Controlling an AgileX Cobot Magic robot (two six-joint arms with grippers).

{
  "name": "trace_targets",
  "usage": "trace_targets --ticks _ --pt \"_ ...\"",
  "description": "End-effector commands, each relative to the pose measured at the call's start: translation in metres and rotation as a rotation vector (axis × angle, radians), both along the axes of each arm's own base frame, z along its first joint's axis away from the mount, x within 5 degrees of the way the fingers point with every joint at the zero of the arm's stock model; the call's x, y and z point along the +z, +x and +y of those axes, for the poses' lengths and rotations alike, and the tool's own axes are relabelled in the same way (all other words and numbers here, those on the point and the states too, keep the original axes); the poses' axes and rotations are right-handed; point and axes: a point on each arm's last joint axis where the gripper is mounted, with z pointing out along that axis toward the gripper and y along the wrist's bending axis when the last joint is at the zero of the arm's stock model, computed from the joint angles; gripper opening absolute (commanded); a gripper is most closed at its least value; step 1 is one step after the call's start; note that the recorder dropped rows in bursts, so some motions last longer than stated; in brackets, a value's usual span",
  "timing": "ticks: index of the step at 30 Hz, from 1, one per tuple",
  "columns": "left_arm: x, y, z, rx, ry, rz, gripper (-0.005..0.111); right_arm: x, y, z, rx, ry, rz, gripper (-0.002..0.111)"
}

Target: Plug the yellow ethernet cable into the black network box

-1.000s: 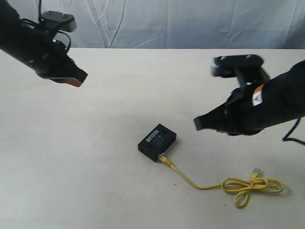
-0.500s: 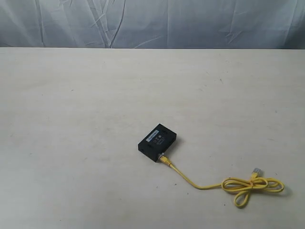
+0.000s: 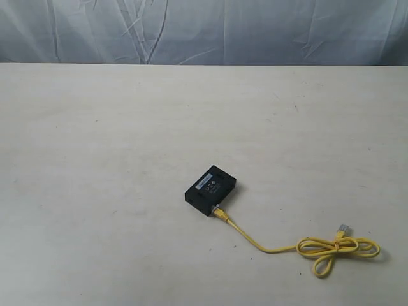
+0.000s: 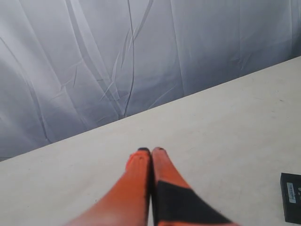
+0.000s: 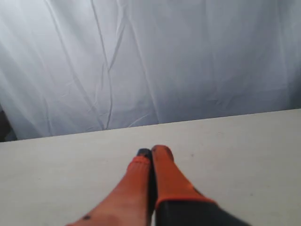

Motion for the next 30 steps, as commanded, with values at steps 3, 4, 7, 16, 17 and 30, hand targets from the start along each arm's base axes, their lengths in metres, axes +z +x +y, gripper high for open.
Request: trace_targets --ticks 3,4,7,16,17,30 --pt "0.000 -0.001 0.001 0.005 -0.003 -0.010 0.000 -0.001 -0.001 -0.002 -0.073 0.006 -0.002 0.000" --pt "0.000 -0.001 0.001 0.005 -0.003 -0.010 0.000 -0.001 -0.001 -0.001 -0.072 0.008 -0.001 0.000" --pt "0.000 -0.001 0.001 0.005 -0.003 -0.010 0.000 -0.001 0.000 -0.003 -0.082 -0.019 -0.007 0.000" --pt "0.000 -0.001 0.001 0.005 -0.003 -0.010 0.000 -0.040 0.008 0.000 -0.041 -0.254 0.008 0.000" --pt "0.000 -0.001 0.001 0.005 -0.003 -0.010 0.000 -0.046 0.009 0.000 -0.038 -0.250 0.006 0.000" --pt "0.000 -0.001 0.001 0.005 -0.003 -0.010 0.000 -0.104 0.024 0.004 -0.024 -0.240 0.050 0.000"
